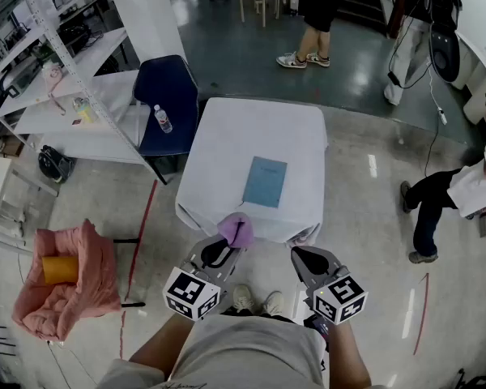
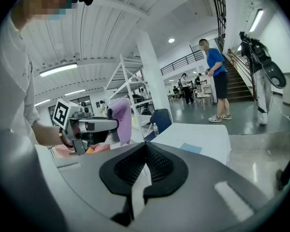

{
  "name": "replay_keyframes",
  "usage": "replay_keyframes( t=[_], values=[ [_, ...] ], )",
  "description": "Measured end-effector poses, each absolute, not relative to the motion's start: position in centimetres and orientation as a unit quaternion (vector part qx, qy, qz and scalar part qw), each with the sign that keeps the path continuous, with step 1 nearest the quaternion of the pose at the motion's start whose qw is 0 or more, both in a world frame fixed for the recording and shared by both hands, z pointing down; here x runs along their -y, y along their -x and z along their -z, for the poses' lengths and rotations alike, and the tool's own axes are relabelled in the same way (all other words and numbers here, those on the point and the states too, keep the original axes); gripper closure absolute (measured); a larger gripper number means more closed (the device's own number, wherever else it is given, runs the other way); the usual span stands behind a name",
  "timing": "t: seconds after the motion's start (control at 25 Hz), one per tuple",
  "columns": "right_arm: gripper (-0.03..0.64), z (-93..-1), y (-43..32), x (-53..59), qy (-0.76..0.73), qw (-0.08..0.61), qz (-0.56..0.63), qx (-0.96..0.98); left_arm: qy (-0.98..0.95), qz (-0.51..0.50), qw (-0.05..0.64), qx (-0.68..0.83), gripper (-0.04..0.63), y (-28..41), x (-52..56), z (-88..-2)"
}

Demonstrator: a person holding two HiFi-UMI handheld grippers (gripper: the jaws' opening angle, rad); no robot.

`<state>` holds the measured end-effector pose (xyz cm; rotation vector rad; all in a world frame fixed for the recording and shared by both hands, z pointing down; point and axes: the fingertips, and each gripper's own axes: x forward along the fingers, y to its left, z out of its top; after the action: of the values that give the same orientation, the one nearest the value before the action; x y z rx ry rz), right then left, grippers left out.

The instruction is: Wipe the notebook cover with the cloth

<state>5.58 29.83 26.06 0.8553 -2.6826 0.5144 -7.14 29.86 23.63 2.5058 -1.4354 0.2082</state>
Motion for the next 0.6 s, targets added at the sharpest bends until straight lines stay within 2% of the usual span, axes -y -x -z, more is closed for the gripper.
replay_keyframes(
  t=[0.6],
  values=[
    [0.603,-25.8,-4.1,-29.9,-0.310,0.133,-0.177,0.925,-0.869,-0.068,0.128,0.473,0.534,7.9,-29.7,-24.0]
  ],
)
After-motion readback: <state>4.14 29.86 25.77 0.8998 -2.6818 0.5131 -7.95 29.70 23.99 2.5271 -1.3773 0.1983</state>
